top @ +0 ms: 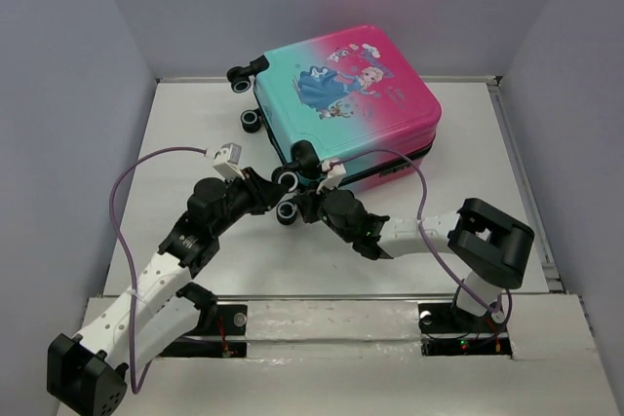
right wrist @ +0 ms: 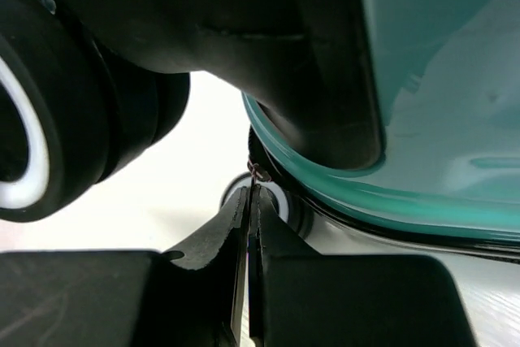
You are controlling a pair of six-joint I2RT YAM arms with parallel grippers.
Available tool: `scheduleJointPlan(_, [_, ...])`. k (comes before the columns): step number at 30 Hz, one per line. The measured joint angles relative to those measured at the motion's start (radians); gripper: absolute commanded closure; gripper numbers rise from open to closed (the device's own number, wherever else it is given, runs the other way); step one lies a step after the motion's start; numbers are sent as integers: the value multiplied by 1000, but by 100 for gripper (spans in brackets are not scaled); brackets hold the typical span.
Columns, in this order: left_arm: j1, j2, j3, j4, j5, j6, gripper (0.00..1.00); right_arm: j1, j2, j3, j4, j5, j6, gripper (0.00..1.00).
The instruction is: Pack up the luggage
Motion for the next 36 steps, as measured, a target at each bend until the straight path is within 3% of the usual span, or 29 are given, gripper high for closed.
scheduleJointPlan(9, [-53,28,0,35,-15,-16,94,7,-2,-124,221,41,50,93])
scheduleJointPlan(15, [-143,78,0,98,30,-32,94,14,-268,-225,-14,71,42,93])
scheduleJointPlan(20, [-252,153,16,162,8,-42,94,-18,-402,-297,-114,23,66,93])
scheduleJointPlan(23, [-299,224,54,184,0,-46,94,-30,-397,-324,-83,4,81,93])
scheduleJointPlan(29, [-323,290,88,200,9,-56,94,-35,-241,-348,162,22,142,93])
scheduleJointPlan(30, [-323,294,90,205,8,-57,94,-34,-235,-350,174,28,143,90])
scheduleJointPlan(31, [-324,298,92,208,9,-60,94,-34,-239,-354,178,35,145,70])
scheduleJointPlan(34, [-330,308,94,244,7,-75,94,-11,-325,-391,108,40,169,27])
scheduleJointPlan(36, [-338,329,97,280,0,-83,88,50,-407,-395,4,16,183,16])
